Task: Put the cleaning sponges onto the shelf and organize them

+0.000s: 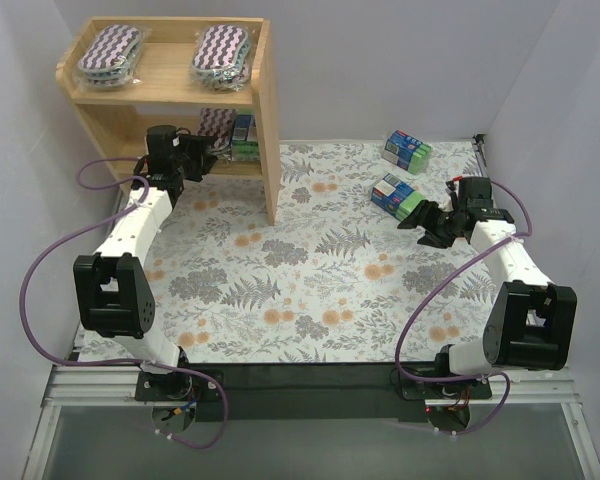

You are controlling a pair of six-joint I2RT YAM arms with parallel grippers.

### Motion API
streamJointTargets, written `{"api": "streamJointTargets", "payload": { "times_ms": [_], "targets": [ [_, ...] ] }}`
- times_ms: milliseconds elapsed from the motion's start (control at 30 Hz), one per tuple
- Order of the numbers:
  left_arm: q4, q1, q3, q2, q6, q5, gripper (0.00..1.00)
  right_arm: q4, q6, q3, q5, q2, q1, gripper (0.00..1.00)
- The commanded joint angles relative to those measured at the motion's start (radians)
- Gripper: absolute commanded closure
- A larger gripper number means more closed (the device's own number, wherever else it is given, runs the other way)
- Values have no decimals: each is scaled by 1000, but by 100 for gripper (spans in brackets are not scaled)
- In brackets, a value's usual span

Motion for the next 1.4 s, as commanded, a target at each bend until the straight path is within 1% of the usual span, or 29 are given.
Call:
{"api": "streamJointTargets", "payload": {
  "times_ms": [0, 33, 67, 133, 167, 267, 300, 367, 400, 467, 500, 567, 600, 633, 667, 700, 800, 900, 967, 1067, 1100, 1167, 1200, 1233, 1367],
  "targets": [
    [-7, -4, 13, -25, 20, -34, 61, 1, -18, 32, -7, -4, 2, 29],
    [-7, -4, 8, -31, 21, -35, 66, 0, -18, 31, -9, -4, 2, 29],
    [-7, -2, -4, -51, 20, -38, 79, 1, -18, 31, -9, -6, 2, 29],
    [-7, -2, -19, -77, 18, -43, 91, 0, -18, 32, -13, -7, 2, 29],
    [-10, -4, -30, -117, 20, -49, 100, 0, -18, 32, -13, -9, 2, 29],
    [-30, -2, -78, -200, 9, -87, 100, 0, -18, 32, -17, -13, 2, 30],
    [-40, -4, -105, -267, 6, -113, 100, 0, -18, 31, -15, -15, 2, 30],
    [-68, -4, -124, -330, -11, -126, 100, 0, -19, 25, -12, -21, 2, 30],
    [-106, -4, -131, -394, -15, -129, 100, 0, -18, 23, -13, -23, 2, 30],
    [-166, -4, -127, -456, -37, -111, 100, 0, -18, 20, -12, -26, 2, 30],
    [-219, -4, -130, -516, -43, -97, 100, 1, -18, 20, -10, -24, 2, 30],
    [-275, -4, -142, -585, -66, -66, 100, 0, -18, 22, -9, -18, 4, 30],
    [-354, -4, -144, -617, -69, -65, 100, 0, -18, 25, -12, -17, 2, 30],
    [-396, -2, -135, -684, -68, -71, 100, 0, -18, 28, -15, -12, 2, 30],
    [-442, -2, -128, -712, -65, -87, 100, -2, -19, 29, -15, -9, 4, 30],
    [-535, -4, -122, -743, -59, -92, 100, -2, -19, 32, -13, -6, 4, 30],
    [-658, -4, -108, -841, -51, -88, 100, -3, -19, 35, -15, 3, 4, 31],
    [-691, -2, -115, -918, -63, -62, 100, -3, -22, 34, -12, 8, 5, 31],
    [-662, -4, -118, -952, -74, -68, 100, -3, -22, 32, -10, 8, 4, 31],
    [-567, -4, -92, -941, -68, -98, 100, -3, -24, 32, -9, 8, 4, 31],
    [-518, -4, -58, -905, -66, -98, 100, -6, -27, 34, -7, 8, 4, 31],
    [-472, -2, 0, -845, -45, -97, 100, -6, -27, 31, -4, 3, 4, 31],
    [-452, -4, 34, -811, -36, -95, 100, -6, -27, 29, -4, 3, 4, 31],
    [-448, -2, 112, -732, -34, -98, 100, -8, -30, 29, -3, 0, 4, 31],
    [-366, -2, 238, -592, -20, -115, 100, -8, -30, 25, 0, -9, 4, 31]
  ]
}}
